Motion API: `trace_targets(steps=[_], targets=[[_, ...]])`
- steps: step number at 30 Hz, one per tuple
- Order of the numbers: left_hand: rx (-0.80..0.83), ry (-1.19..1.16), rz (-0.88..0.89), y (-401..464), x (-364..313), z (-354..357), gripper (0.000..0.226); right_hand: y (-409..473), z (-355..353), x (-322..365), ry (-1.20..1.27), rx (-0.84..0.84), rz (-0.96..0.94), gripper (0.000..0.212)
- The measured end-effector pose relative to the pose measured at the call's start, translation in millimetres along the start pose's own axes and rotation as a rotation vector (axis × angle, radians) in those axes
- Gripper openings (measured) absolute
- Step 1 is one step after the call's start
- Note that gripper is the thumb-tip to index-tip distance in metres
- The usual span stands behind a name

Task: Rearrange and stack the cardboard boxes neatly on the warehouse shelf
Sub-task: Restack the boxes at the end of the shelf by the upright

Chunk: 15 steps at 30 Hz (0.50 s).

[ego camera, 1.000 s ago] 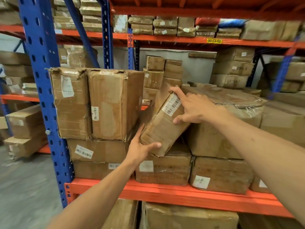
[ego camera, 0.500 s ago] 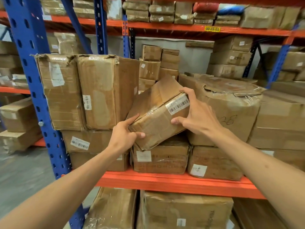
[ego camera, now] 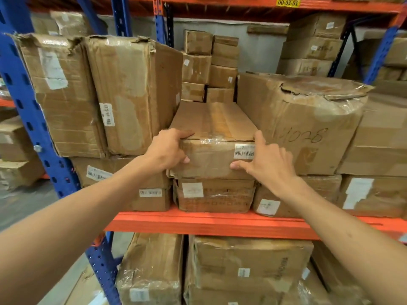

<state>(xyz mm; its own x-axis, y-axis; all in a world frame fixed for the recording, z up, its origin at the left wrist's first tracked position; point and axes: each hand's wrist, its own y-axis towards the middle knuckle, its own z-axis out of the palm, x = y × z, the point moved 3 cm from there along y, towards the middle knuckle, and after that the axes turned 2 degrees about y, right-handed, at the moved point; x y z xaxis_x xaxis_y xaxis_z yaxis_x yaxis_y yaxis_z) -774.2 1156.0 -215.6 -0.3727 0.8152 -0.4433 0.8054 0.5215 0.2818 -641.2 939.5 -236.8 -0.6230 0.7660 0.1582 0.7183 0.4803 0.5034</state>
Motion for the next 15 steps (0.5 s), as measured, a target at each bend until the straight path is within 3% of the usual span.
trace_targets(steps=[2, 4, 7, 15], targets=[[-0.016, 0.072, -0.003, 1, -3, 1, 0.087, 14, -14, 12, -0.379, -0.104, -0.146, 0.09], [-0.041, 0.251, 0.014, 1, -10, 1, 0.084, 27, -21, 19, -0.508, -0.01, -0.279, 0.093], [-0.125, 0.5, 0.076, 2, -21, -1, 0.064, 47, -20, 21, -0.523, 0.204, -0.351, 0.082], [-0.107, 0.491, 0.081, 20, -16, 5, 0.052, 62, -11, 31, -0.459, 0.257, -0.289, 0.065]])
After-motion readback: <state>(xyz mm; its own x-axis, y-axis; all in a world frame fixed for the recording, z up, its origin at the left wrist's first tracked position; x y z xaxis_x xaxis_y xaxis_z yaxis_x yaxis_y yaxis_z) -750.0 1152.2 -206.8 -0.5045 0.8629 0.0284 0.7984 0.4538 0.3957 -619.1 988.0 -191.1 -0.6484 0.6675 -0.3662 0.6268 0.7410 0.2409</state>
